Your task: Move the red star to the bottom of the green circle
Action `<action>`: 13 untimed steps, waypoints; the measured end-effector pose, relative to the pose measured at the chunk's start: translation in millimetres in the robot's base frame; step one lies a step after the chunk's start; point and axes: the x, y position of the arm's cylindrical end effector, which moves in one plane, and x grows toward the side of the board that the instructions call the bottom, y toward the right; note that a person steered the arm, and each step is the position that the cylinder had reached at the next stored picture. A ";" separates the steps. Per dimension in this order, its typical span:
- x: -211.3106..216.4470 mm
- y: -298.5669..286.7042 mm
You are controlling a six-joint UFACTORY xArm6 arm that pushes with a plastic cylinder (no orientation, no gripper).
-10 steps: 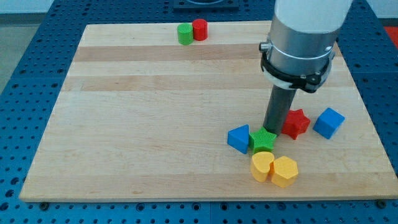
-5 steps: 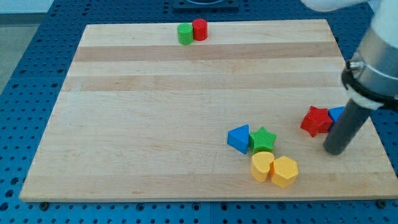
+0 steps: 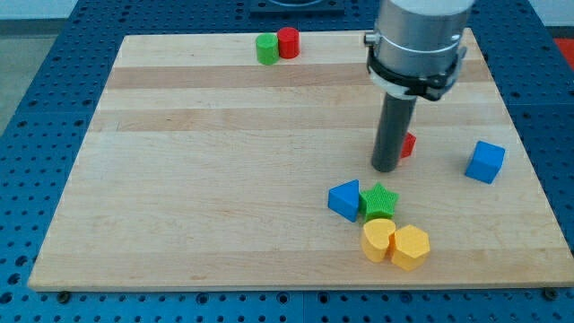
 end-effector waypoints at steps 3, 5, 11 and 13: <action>-19.4 34.2; -75.4 -79.1; -134.3 -173.7; -170.4 -171.1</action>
